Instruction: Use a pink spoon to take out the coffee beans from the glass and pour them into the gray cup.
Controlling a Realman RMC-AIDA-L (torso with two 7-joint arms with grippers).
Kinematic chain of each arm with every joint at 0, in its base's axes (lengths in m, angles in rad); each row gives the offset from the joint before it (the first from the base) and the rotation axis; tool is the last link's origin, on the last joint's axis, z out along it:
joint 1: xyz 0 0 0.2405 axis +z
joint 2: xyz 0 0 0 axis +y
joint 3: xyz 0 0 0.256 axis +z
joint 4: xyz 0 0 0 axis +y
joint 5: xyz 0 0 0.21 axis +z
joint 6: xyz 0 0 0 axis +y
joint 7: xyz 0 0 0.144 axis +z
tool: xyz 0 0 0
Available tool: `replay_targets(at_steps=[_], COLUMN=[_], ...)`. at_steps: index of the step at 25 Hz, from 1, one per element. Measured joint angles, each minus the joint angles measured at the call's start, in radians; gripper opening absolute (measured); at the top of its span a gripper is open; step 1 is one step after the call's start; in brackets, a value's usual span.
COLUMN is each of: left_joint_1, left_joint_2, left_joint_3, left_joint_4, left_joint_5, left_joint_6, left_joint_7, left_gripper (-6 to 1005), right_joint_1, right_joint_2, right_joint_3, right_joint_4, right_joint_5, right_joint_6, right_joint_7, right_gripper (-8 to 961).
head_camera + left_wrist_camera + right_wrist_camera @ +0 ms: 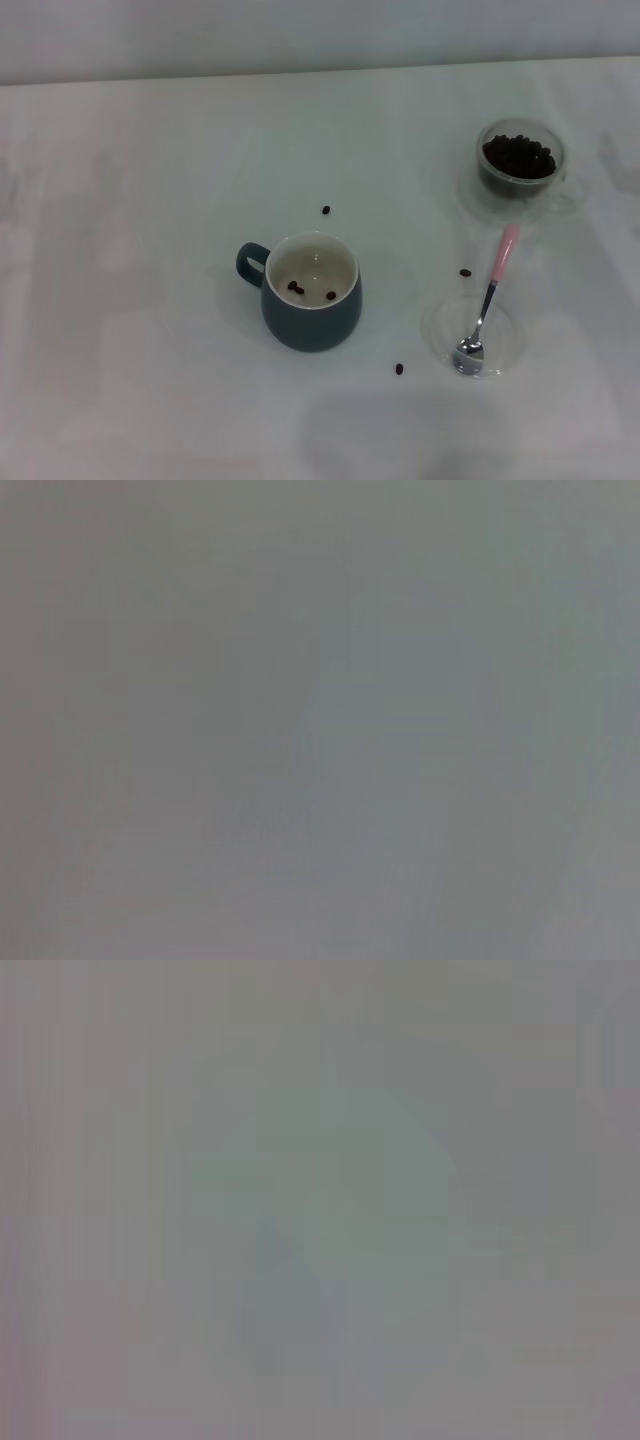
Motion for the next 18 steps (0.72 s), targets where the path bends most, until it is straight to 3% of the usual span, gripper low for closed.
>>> replay_targets(at_steps=[5, 18], left_joint_1=[0.004, -0.039], left_joint_2=[-0.001, -0.004], left_joint_3=[0.0, 0.008], left_joint_4=[0.0, 0.026], left_joint_5=[-0.001, 0.001], left_joint_6=[0.003, 0.102], left_joint_7=[0.0, 0.001], left_gripper=[804, 805], right_joint_1=[0.051, 0.095], right_joint_2=[0.006, 0.011], right_joint_3=[0.003, 0.004], right_joint_4=[0.055, 0.054], right_joint_5=[0.067, 0.084], right_joint_6=[0.029, 0.214], right_joint_7=[-0.229, -0.213], right_gripper=[795, 786])
